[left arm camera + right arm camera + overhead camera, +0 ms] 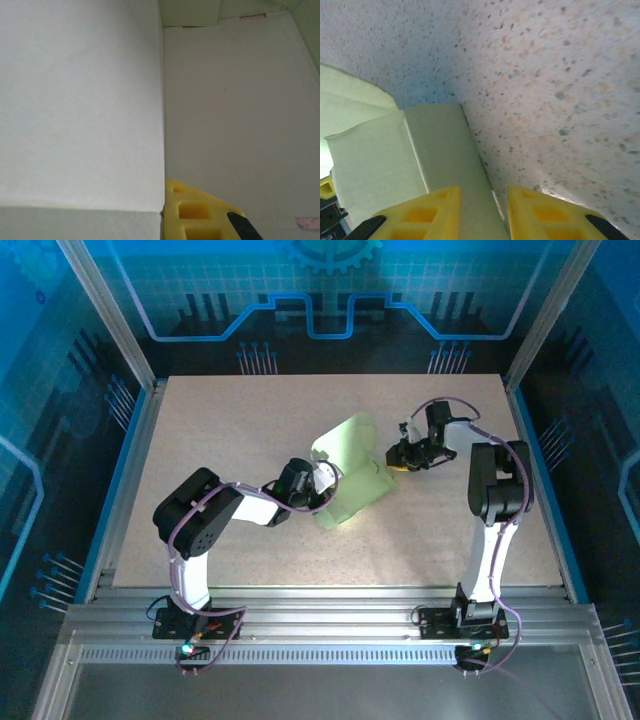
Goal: Fold the paper box
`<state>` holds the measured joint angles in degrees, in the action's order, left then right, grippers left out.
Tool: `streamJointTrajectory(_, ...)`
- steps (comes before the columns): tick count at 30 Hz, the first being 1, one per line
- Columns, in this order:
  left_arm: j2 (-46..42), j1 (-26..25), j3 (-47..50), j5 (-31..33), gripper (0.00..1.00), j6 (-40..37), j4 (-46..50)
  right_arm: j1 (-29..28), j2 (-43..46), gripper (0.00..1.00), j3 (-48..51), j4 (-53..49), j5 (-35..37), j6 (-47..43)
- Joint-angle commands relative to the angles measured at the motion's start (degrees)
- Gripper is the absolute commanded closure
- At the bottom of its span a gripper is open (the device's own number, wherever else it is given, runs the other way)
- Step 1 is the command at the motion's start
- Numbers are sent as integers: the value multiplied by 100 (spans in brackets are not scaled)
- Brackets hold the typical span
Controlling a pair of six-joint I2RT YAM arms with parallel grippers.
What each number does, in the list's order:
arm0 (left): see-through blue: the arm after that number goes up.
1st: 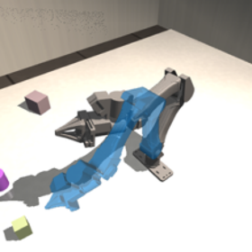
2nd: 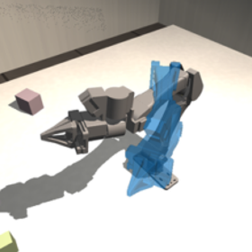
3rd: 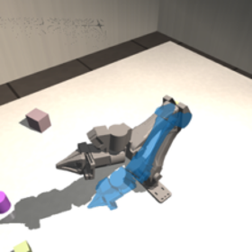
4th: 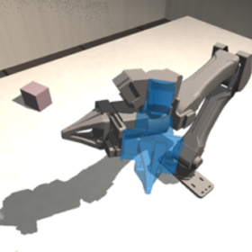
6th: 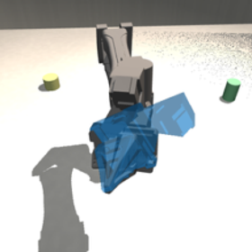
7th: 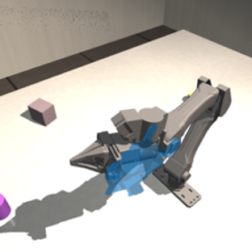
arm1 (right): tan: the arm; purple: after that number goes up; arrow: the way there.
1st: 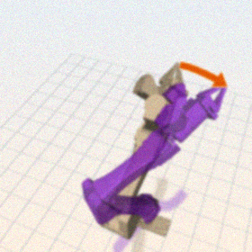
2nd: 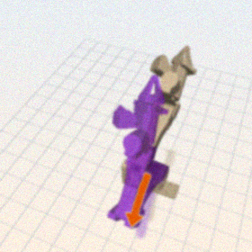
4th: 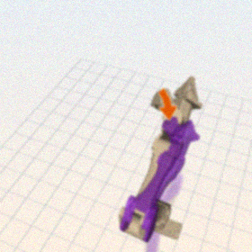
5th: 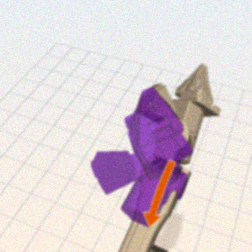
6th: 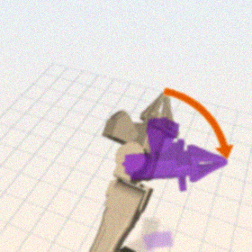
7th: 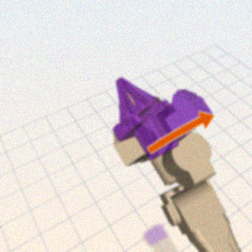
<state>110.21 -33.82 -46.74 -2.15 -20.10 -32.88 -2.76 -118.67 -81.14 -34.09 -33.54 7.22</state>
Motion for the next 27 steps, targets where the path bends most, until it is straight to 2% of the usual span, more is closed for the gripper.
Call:
streamJointTrajectory(1,255,-54,71,26,93,-152,766,-137,-60,69,-127,-288,-163,-250)
streamJointTrajectory(8,255,-50,75,30,94,-152,774,-245,235,61,74,-59,201,-438)
streamJointTrajectory(13,264,-54,77,21,94,-153,779,-243,386,55,143,49,113,-462)
streamJointTrajectory(21,264,-52,74,17,94,-157,779,-266,353,54,170,143,-389,-436)
streamJointTrajectory(27,246,-49,75,13,94,-153,775,-385,143,60,-2,-266,-16,-690)
